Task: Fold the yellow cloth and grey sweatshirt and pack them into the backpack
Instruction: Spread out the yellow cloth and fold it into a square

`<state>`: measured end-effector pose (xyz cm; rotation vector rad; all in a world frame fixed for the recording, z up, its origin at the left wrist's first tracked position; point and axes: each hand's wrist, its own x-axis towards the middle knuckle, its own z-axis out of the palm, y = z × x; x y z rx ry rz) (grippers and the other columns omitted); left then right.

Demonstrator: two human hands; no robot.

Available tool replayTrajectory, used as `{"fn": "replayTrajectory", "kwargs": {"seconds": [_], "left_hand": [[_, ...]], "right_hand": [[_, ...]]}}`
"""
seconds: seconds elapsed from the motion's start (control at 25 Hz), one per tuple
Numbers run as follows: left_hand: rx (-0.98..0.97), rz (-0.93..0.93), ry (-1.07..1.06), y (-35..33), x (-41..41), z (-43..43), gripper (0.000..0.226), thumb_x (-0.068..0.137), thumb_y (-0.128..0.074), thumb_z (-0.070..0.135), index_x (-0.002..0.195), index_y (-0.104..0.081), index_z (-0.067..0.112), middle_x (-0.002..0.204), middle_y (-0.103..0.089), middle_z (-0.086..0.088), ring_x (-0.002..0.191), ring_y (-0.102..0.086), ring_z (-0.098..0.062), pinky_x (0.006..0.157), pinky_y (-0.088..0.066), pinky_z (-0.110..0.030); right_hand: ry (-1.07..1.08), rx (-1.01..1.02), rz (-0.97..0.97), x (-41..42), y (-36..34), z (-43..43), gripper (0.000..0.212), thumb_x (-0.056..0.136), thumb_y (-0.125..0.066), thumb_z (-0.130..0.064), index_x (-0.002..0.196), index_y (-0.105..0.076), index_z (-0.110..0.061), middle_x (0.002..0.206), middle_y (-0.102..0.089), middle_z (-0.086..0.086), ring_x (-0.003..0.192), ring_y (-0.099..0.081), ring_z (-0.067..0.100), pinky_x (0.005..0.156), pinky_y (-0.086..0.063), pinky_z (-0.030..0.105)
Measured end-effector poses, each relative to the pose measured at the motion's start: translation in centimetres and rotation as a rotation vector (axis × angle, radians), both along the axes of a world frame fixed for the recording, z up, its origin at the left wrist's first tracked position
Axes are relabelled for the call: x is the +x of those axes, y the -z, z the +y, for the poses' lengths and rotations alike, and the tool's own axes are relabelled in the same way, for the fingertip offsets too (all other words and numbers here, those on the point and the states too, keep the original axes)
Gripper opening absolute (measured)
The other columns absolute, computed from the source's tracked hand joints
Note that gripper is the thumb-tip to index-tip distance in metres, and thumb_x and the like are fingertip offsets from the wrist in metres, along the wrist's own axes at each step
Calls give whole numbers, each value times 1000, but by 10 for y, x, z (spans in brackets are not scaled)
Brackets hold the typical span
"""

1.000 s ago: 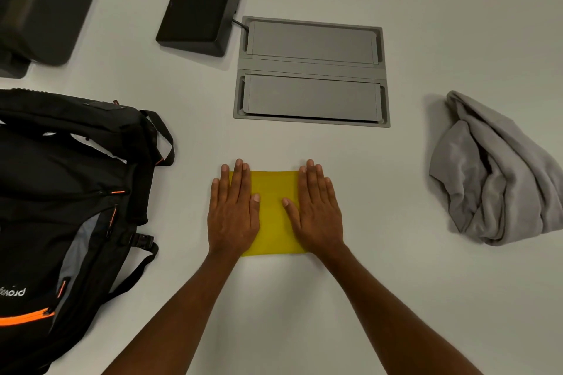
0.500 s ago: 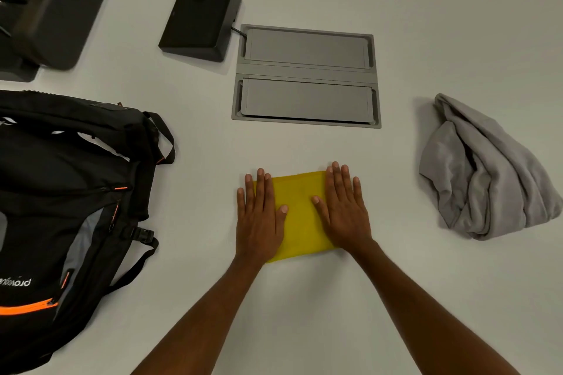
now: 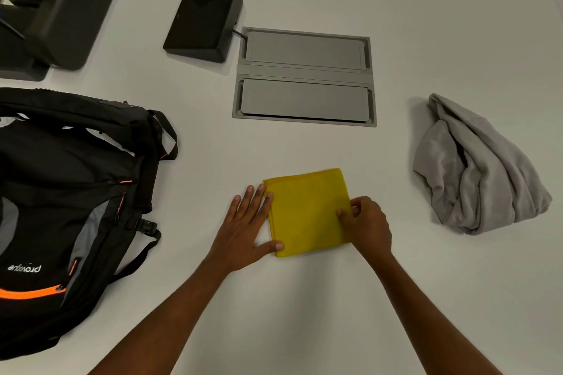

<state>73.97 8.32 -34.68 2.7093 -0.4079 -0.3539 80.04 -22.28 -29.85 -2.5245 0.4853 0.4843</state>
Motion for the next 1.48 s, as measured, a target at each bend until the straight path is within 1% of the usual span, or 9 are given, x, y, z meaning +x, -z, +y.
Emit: {"fn": "replayTrajectory", "kwargs": {"seconds": [0.2, 0.44, 0.76, 0.96, 1.12, 1.24, 1.32, 1.4, 1.48], "left_hand": [[1, 7, 4, 0, 1, 1, 117, 92, -44, 89, 172, 5, 18, 180, 17, -4, 166, 15, -28, 134, -4, -58], [16, 31, 10, 1, 2, 2, 120, 91, -43, 91, 171, 8, 18, 179, 20, -4, 165, 18, -27, 134, -1, -56], [39, 2, 26, 1, 1, 3, 116, 92, -38, 89, 171, 7, 17, 180, 16, -7, 166, 16, -28, 134, -5, -57], [29, -24, 37, 4, 0, 4, 108, 97, -31, 86, 172, -1, 14, 180, 12, -9, 167, 12, -30, 134, -6, -56], [41, -10, 22, 5, 0, 4, 105, 99, -32, 81, 172, -1, 12, 180, 12, -8, 167, 12, -29, 134, -11, -57], [39, 45, 36, 2, 2, 6, 123, 88, -35, 95, 171, 6, 13, 179, 18, -6, 166, 18, -26, 135, -4, -55], [32, 71, 37, 1, 3, 6, 133, 82, -41, 99, 170, 10, 13, 179, 21, -4, 165, 21, -25, 134, -3, -55], [35, 73, 37, 0, 3, 6, 137, 80, -42, 100, 170, 11, 13, 178, 22, -4, 165, 21, -25, 134, -4, -56], [18, 72, 41, -1, 3, 7, 139, 78, -43, 101, 170, 11, 12, 178, 22, -4, 165, 21, -25, 134, -3, -56]], "right_hand": [[71, 184, 69, 1, -7, 5, 44, 86, -83, -39, 120, -63, -21, 111, -65, 0, 100, -65, 23, 80, -57, 42], [-159, 148, -108, -25, -42, 43, 45, 93, -71, -23, 135, -57, -26, 112, -60, -6, 91, -63, 18, 70, -47, 34], [-522, -75, -104, -59, -43, 128, 74, 100, -64, -28, 165, -28, -18, 144, -50, 7, 119, -61, 30, 75, -49, 37], [-531, -110, -173, -66, -19, 146, 76, 96, -70, -18, 162, -34, -12, 137, -58, 11, 111, -66, 29, 75, -57, 38], [-516, -40, -180, -66, -11, 146, 66, 105, -61, -32, 161, -36, -10, 139, -58, 14, 113, -66, 32, 79, -57, 41], [-592, -5, -164, -63, -10, 132, 76, 89, -83, -36, 153, -50, -10, 127, -63, 13, 100, -70, 34, 69, -56, 39], [-682, -110, -328, -54, -6, 115, 71, 81, -89, -29, 143, -61, -10, 124, -63, 13, 98, -69, 37, 67, -54, 40], [-758, -246, -524, -41, -1, 101, 61, 91, -78, -37, 144, -61, -11, 143, -60, 15, 123, -63, 40, 90, -53, 46], [-816, -257, -531, -30, 6, 94, 75, 103, -59, -55, 161, -43, -11, 169, -35, 16, 158, -31, 36, 124, -33, 52]]}}
